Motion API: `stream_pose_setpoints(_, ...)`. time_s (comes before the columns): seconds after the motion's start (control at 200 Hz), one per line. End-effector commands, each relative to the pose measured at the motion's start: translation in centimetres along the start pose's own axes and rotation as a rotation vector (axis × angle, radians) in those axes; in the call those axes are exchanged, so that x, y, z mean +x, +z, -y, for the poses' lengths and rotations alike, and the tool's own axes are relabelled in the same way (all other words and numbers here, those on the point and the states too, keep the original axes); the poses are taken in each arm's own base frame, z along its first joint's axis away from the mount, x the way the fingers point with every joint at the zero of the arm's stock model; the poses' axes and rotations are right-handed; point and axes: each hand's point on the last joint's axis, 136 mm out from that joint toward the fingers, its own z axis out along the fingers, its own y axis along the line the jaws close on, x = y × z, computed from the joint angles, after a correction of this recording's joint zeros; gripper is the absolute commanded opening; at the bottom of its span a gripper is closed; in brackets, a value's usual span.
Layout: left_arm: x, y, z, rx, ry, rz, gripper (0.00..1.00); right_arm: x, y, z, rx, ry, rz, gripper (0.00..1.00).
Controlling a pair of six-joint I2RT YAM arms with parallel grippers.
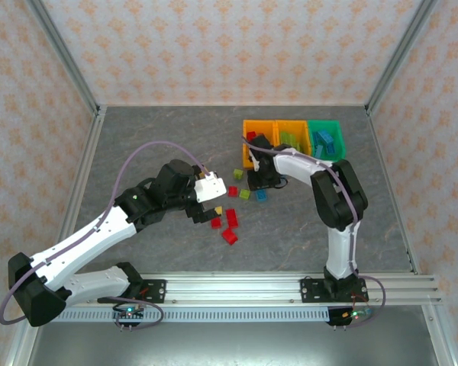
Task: Sort the legos into containers by color
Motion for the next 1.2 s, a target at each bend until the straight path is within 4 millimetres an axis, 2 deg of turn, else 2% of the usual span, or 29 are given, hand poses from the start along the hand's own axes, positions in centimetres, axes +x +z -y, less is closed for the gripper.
stream_pose_setpoints(0.0, -0.3, -0.2, -0.7, -0.021, -0.005, 0.007, 1.0, 0.0, -2.5, -0.4, -0.019, 0.099, 0.074, 0.28)
stream_pose_setpoints(0.09, -0.3, -0.2, -0.7, -0.023, -0.006, 0.007, 1.0, -0.3, -4.7, 0.0, -0.011, 0.141, 0.152, 0.27)
stream_pose_setpoints(0.19, -0.3, -0.2, -0.7, -0.026, -0.005, 0.007, 1.0, -1.4, -8.6, 1.2, 0.03, 0.175, 0.286, 0.25)
stream_pose_setpoints(0.245, -0.3, -0.2, -0.7, -0.024, -0.005, 0.009, 1.0, -2.4, -11.0, 2.6, 0.078, 0.206, 0.368, 0.24)
stream_pose_setpoints(0.335, -0.3, -0.1, -0.7, -0.02, -0.007, 0.007, 1.0, -4.4, -14.9, 6.5, 0.203, 0.285, 0.515, 0.24)
stream_pose_setpoints(0.4, -0.4, -0.2, -0.7, -0.021, -0.007, 0.006, 1.0, -5.9, -17.5, 10.3, 0.295, 0.359, 0.599, 0.24)
stream_pose_setpoints(0.475, -0.4, -0.3, -0.7, -0.024, -0.007, 0.008, 1.0, -7.7, -19.3, 15.3, 0.396, 0.453, 0.658, 0.26)
stream_pose_setpoints(0.505, -0.4, -0.3, -0.7, -0.025, -0.007, 0.009, 1.0, -8.4, -19.6, 17.1, 0.415, 0.486, 0.663, 0.26)
stream_pose_setpoints(0.596, -0.2, -0.4, -0.9, -0.036, -0.007, -0.001, 1.0, -10.4, -18.8, 21.4, 0.464, 0.544, 0.623, 0.25)
stream_pose_setpoints(0.681, 0.0, -0.3, -1.3, -0.058, -0.01, -0.014, 1.0, -12.0, -17.6, 24.3, 0.505, 0.572, 0.584, 0.25)
stream_pose_setpoints(0.731, 0.0, -0.4, -1.4, -0.066, -0.013, -0.014, 1.0, -13.1, -17.0, 25.3, 0.513, 0.574, 0.566, 0.27)
stream_pose_setpoints(0.781, -0.2, -0.4, -1.5, -0.07, -0.028, -0.006, 1.0, -14.0, -16.8, 26.0, 0.527, 0.572, 0.556, 0.37)
stream_pose_setpoints(0.831, -0.4, -0.4, -1.8, -0.082, -0.054, 0.003, 1.0, -14.6, -16.8, 26.3, 0.537, 0.568, 0.533, 0.54)
stream_pose_setpoints(0.871, -0.6, -0.3, -1.9, -0.084, -0.073, 0.008, 1.0, -14.8, -17.2, 26.2, 0.536, 0.573, 0.515, 0.6)
stream_pose_setpoints(0.976, -0.8, -0.1, -2.2, -0.085, -0.116, -0.002, 1.0, -14.0, -18.4, 25.0, 0.481, 0.603, 0.502, 0.66)
stream_pose_setpoints(1.056, -1.0, 0.1, -2.8, -0.099, -0.171, -0.005, 1.0, -12.2, -19.5, 23.4, 0.421, 0.623, 0.516, 0.68)
stream_pose_setpoints(1.141, -1.4, 0.3, -3.5, -0.119, -0.237, 0.001, 1.0, -9.7, -20.4, 20.3, 0.285, 0.632, 0.517, 0.68)
stream_pose_setpoints(1.191, -1.6, 0.5, -4.0, -0.135, -0.282, 0.007, 1.0, -8.2, -20.8, 17.9, 0.176, 0.618, 0.512, 0.68)
